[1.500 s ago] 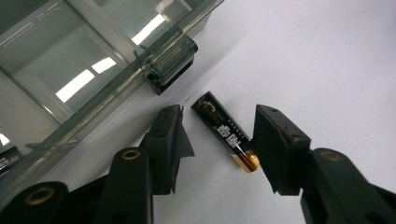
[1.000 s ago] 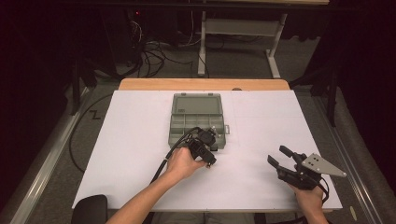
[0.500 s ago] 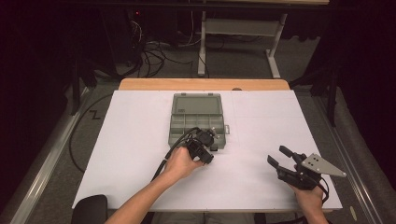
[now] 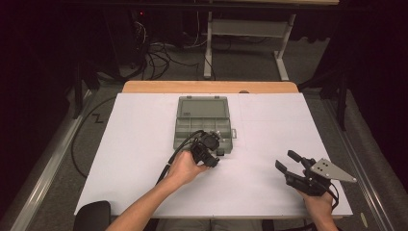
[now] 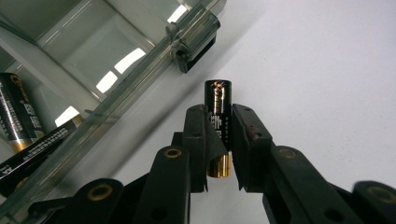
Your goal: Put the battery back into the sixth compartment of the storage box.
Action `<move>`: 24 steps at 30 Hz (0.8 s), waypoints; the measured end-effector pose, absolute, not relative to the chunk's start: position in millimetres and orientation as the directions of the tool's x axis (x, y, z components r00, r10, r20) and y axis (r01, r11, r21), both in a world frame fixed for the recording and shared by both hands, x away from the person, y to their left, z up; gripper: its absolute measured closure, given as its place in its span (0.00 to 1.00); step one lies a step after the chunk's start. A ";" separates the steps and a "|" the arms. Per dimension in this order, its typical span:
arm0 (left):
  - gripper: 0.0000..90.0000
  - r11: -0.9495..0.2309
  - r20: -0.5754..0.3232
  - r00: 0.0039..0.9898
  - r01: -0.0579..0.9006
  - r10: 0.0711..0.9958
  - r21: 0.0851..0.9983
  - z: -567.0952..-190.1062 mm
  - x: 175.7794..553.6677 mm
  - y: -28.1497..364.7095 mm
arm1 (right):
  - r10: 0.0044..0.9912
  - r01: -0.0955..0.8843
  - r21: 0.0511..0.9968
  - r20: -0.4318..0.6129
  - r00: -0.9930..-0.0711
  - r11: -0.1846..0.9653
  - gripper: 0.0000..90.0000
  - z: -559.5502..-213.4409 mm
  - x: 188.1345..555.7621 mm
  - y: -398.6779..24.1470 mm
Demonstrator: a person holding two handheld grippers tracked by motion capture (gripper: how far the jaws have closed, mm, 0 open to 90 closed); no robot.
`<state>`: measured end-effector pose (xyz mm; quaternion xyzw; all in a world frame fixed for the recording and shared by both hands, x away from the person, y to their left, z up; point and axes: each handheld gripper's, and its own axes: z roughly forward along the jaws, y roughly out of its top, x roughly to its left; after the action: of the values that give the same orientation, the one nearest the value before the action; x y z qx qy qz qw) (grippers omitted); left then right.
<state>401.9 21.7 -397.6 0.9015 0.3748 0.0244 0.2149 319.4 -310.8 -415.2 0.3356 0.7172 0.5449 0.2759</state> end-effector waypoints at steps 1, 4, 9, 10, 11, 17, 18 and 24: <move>0.85 -0.625 -0.119 0.718 0.665 0.686 0.409 -396.6 401.8 22.5 | 0.782 0.181 0.967 -0.030 -0.622 0.181 0.44 -415.2 319.3 -310.7; 0.85 -0.625 -0.116 0.720 0.661 0.685 0.415 -394.3 401.6 24.5 | 0.783 0.181 0.967 -0.029 -0.622 0.181 0.44 -415.3 319.4 -310.9; 0.85 -0.620 -0.122 0.720 0.661 0.684 0.423 -391.5 399.8 26.8 | 0.781 0.183 0.966 -0.030 -0.623 0.182 0.44 -415.4 319.6 -310.6; 0.85 -0.618 -0.122 0.719 0.661 0.684 0.425 -391.0 399.6 27.2 | 0.782 0.183 0.966 -0.030 -0.623 0.182 0.44 -415.4 319.5 -310.6; 0.85 -0.621 -0.123 0.721 0.659 0.682 0.424 -390.2 399.7 28.1 | 0.782 0.182 0.966 -0.030 -0.623 0.182 0.44 -415.4 319.5 -310.6; 0.85 -0.617 -0.124 0.719 0.661 0.684 0.427 -386.5 400.3 33.6 | 0.782 0.181 0.967 -0.029 -0.623 0.181 0.44 -415.3 319.4 -310.8; 0.85 -0.616 -0.119 0.717 0.661 0.687 0.429 -385.6 400.5 34.9 | 0.782 0.181 0.967 -0.030 -0.623 0.181 0.44 -415.3 319.4 -310.6; 0.85 -0.603 -0.117 0.707 0.667 0.697 0.437 -380.9 401.6 41.4 | 0.781 0.182 0.966 -0.029 -0.624 0.182 0.44 -415.4 319.5 -310.5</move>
<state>401.6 41.4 -380.9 0.8948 0.3812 0.0329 0.2303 319.5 -310.5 -415.4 0.3356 0.7178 0.5445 0.2749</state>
